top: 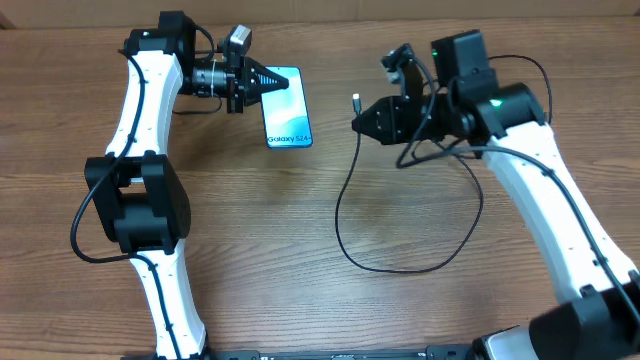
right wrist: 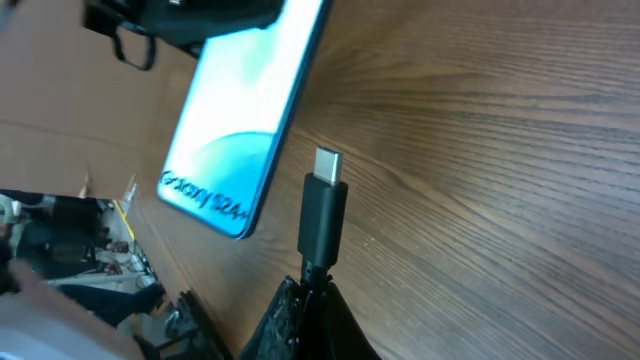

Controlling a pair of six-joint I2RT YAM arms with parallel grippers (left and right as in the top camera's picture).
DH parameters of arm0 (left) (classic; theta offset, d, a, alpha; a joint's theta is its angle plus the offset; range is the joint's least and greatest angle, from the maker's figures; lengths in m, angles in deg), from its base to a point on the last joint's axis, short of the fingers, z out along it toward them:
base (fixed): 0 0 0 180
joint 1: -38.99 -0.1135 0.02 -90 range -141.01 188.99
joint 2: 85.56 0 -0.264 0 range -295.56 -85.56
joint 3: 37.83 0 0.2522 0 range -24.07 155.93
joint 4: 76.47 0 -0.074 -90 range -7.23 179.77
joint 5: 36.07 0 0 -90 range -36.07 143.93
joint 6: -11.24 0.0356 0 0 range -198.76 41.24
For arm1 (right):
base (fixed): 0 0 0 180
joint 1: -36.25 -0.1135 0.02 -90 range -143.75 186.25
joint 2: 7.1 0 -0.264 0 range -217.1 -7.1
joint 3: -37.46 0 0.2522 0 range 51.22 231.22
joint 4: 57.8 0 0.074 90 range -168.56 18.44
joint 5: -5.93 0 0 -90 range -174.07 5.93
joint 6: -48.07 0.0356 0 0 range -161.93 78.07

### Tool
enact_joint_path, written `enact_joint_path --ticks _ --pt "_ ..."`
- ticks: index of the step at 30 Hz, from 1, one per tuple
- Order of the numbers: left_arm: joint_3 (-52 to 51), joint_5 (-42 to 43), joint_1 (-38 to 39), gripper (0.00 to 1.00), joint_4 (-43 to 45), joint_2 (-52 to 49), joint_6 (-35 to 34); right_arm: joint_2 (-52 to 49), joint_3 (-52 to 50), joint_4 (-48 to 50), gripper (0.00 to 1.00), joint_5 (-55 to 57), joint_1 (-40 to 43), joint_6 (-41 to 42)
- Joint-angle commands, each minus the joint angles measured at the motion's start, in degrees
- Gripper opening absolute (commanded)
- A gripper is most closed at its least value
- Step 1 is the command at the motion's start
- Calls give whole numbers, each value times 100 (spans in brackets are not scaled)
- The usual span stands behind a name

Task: Plug charger to phone and switch on socket
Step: 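Carry the connector toward the phone's bottom edge with the right gripper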

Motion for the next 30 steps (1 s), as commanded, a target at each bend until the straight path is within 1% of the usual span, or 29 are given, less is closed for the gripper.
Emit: enact_joint_path --ticks 1,4,7,13,17,23,27,30 --pt "92 221 44 4 -173 278 514 476 -299 20 4 -216 35 -116" --pt "92 223 79 4 -302 278 686 769 -675 164 4 -358 48 -92" --pt "92 223 142 4 -313 278 704 1110 -1209 560 4 -498 68 214" --pt "92 225 306 4 -278 278 702 1744 -2376 1799 4 -704 83 1228" --pt "92 240 389 4 -247 278 697 1917 -2992 2415 4 -1001 72 1716" --pt "92 240 407 4 -201 278 673 1917 -3515 3110 4 -1086 -39 2347" --pt "92 247 407 4 -96 278 590 1917 -3783 3740 4 -1069 -356 2693" --pt "92 260 407 5 2 278 516 1917 -3814 3956 4 -855 -619 2924"
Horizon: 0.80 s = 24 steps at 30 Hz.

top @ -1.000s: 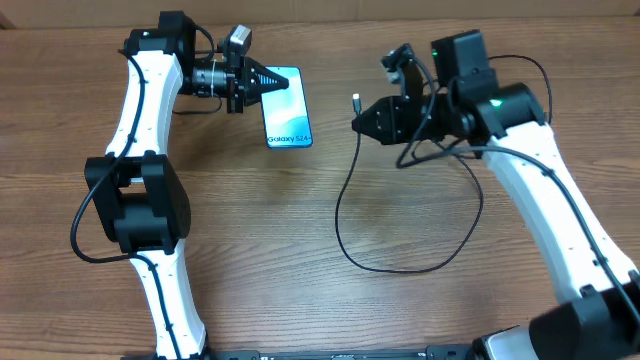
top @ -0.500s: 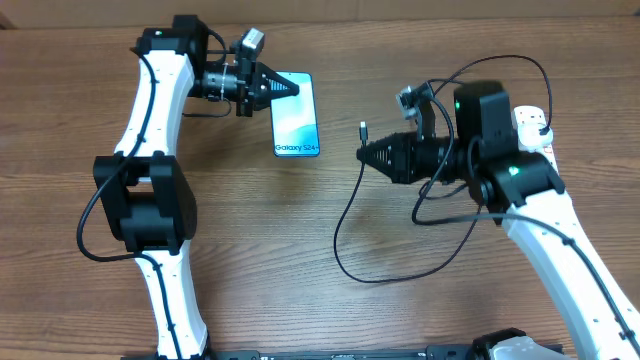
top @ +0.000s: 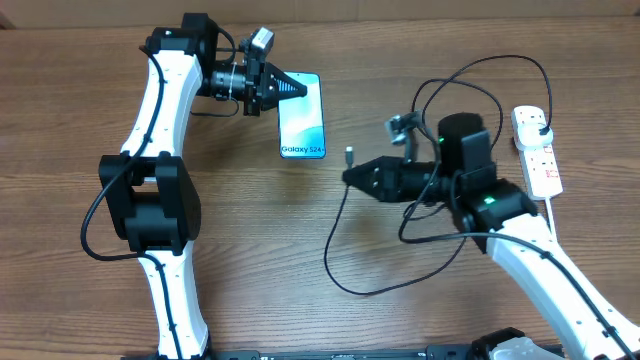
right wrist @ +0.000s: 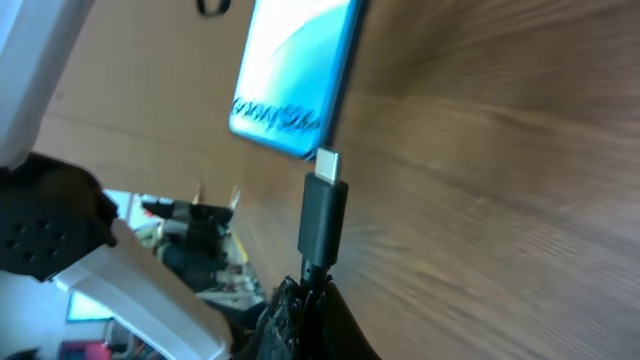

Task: Plug charger to phone and switch on socket
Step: 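Carry the connector toward the phone's bottom edge with the right gripper, then align the connector under the phone port and push it upward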

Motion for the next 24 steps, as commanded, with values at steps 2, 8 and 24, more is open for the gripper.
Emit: enact_joint_path --ticks 2,8,24 --pt "92 385 4 4 136 278 -46 107 -48 212 4 225 -385 535" --pt "92 651 4 4 376 278 -177 107 -48 310 4 678 -737 903" --pt "92 660 162 4 380 278 -522 105 -48 634 4 817 -1036 968"
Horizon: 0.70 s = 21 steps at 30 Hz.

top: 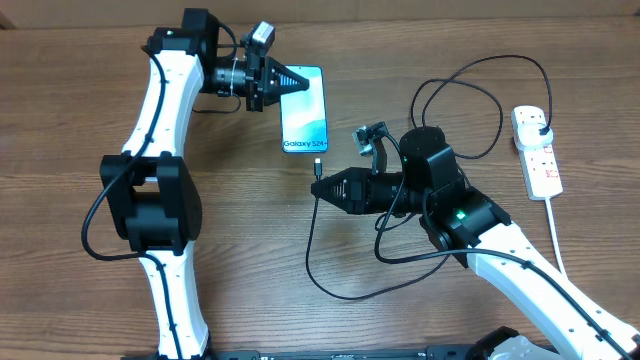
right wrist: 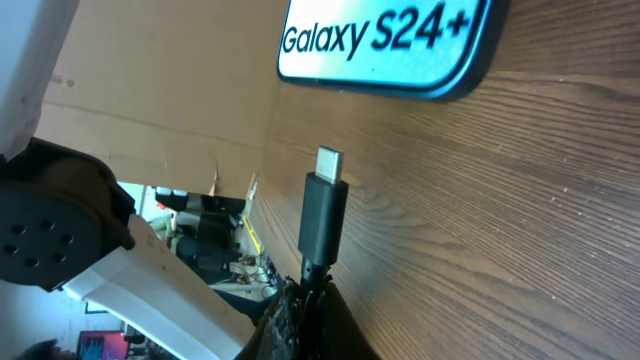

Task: Plug charger to phone and switch on socket
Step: 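Align the connector under the phone port and push it upward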

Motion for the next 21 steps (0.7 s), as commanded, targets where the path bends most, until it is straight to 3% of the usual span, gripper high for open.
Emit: enact_joint_path --ticks 1,21 --pt "92 341 114 4 7 278 -153 105 -28 39 4 76 -35 39" --pt "92 374 138 4 24 278 -323 20 -28 37 4 162 -48 42"
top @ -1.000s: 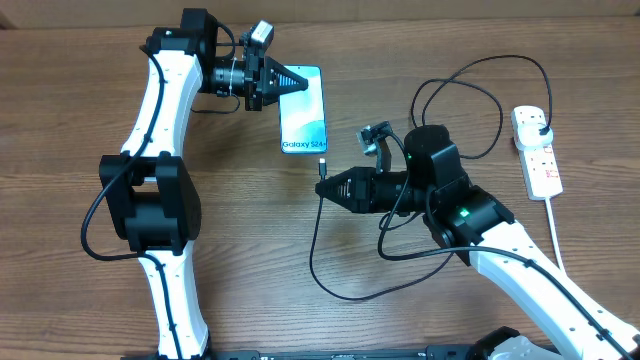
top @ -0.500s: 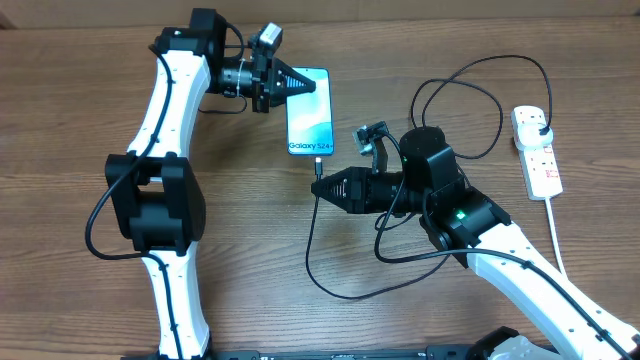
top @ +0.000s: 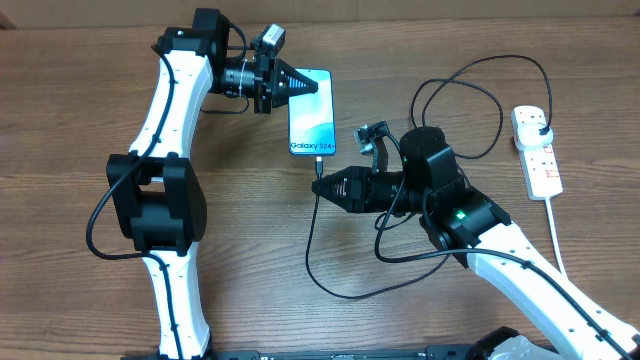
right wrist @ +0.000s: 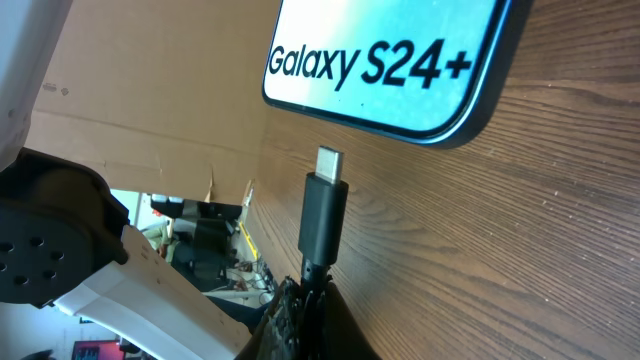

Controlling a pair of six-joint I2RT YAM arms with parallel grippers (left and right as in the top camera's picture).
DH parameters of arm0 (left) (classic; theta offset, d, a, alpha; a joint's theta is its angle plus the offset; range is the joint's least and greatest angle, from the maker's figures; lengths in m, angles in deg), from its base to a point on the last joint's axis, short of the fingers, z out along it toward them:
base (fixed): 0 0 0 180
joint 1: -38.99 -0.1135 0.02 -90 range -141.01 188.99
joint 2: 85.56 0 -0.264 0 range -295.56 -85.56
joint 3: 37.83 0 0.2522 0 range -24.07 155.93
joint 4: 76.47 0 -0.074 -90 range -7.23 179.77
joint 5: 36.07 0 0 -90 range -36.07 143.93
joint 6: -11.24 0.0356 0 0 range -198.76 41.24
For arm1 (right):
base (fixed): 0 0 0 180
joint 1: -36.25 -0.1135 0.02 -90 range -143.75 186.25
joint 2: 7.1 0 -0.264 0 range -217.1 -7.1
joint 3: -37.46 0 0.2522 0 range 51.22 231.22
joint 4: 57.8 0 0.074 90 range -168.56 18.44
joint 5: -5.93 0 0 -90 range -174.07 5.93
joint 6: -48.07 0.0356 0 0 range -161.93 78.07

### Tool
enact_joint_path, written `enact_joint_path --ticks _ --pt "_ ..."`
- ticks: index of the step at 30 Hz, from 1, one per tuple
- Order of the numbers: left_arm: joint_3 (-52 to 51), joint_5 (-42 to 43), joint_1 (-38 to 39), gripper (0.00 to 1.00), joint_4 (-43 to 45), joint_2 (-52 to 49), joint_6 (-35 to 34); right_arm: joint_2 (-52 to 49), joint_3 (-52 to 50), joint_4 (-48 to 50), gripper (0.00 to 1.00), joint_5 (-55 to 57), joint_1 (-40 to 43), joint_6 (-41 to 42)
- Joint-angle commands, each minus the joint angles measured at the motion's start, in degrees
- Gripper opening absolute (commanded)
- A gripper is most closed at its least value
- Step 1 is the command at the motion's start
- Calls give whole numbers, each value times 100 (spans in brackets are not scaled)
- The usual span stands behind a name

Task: Plug charger to phone and switch on socket
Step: 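Align the connector under the phone port and push it upward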

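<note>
The phone (top: 311, 125), its blue screen reading "Galaxy S24+", lies lengthwise at the table's far middle. My left gripper (top: 320, 88) reaches in from the left, shut on its upper edge. My right gripper (top: 320, 187) is shut on the black charger plug (top: 317, 166). The plug's metal tip points at the phone's bottom edge with a small gap. In the right wrist view the charger plug (right wrist: 322, 205) stands up from the right gripper (right wrist: 308, 292), just under the phone (right wrist: 390, 60). The white socket strip (top: 536, 152) lies at the far right.
The black charger cable (top: 330, 270) hangs from the plug and loops across the table in front of my right arm. More of it curls behind the arm toward the socket strip, where a white adapter (top: 535, 120) is plugged in. The table is brown wood.
The phone and my left gripper have shifted slightly to the right. The phone's bottom edge now sits closer to the plug tip. My right gripper has hardly moved.
My right gripper held the plug up beside the phone's right side, with my left gripper on the phone. Then phone and left gripper were further right and the plug was lower, near the phone's bottom corner. Then the plug was below the bottom edge, and the gap has since narrowed.
</note>
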Motion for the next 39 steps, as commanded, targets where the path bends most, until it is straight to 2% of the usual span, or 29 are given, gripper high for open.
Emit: enact_joint_path --ticks 1,39 --pt "92 367 4 5 -2 278 -103 20 -28 42 4 50 -50 7" --pt "92 367 155 5 -2 278 -98 9 -28 -22 4 160 -74 2"
